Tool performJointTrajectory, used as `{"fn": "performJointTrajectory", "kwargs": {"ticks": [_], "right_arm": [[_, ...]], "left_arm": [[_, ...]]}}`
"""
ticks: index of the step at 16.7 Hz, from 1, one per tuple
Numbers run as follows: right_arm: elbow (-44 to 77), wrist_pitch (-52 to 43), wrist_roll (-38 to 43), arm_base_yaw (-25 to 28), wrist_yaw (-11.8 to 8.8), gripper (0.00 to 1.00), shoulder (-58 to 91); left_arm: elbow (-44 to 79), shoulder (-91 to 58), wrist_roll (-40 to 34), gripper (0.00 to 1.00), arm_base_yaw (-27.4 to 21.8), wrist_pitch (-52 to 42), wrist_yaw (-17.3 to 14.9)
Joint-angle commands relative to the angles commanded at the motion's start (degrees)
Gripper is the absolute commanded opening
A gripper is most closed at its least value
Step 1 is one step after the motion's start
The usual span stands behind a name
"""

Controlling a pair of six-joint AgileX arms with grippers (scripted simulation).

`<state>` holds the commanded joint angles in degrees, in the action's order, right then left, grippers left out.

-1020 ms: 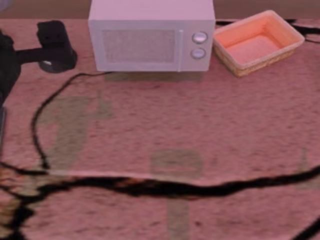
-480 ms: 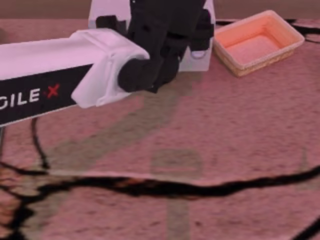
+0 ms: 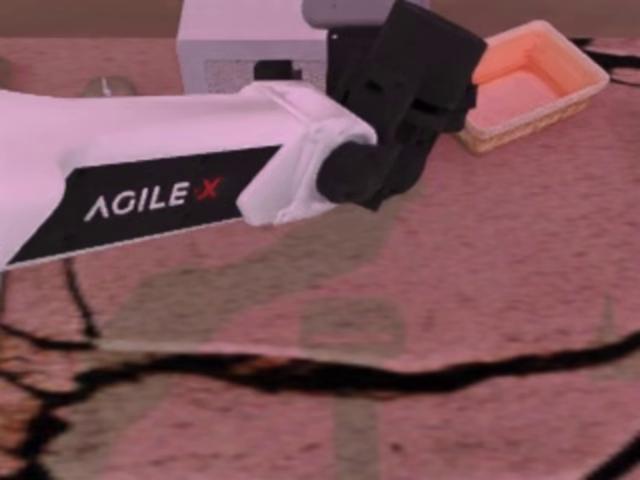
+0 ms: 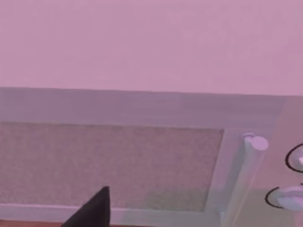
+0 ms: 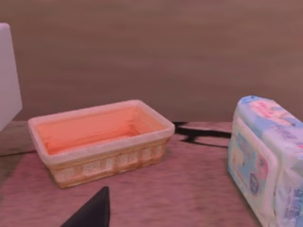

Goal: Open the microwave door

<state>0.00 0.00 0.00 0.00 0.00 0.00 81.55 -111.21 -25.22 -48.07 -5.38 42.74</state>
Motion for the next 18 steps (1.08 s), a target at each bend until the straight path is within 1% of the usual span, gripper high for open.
{"fn": "performJointTrajectory", "kwargs": {"ticks": [3,8,10,14,18], "right_arm": [[0.0,0.0,0.0,0.0,0.0,1.0,0.0],[0.0,0.0,0.0,0.0,0.0,1.0,0.0],[0.0,0.0,0.0,0.0,0.0,1.0,0.0],[0.0,0.0,0.0,0.0,0.0,1.0,0.0],[0.0,0.0,0.0,0.0,0.0,1.0,0.0]], "left_arm": [[0.7,-0.85,0.56,1.0,0.72,0.58,-0.6],[8.42,-10.62,3.91,1.0,5.25,4.41,-4.53],[10.24,-12.6,4.78,1.0,6.51,5.38,-5.63],[10.35,-12.72,4.84,1.0,6.6,5.44,-5.71],[10.35,-12.72,4.84,0.7,6.6,5.44,-5.71]]}}
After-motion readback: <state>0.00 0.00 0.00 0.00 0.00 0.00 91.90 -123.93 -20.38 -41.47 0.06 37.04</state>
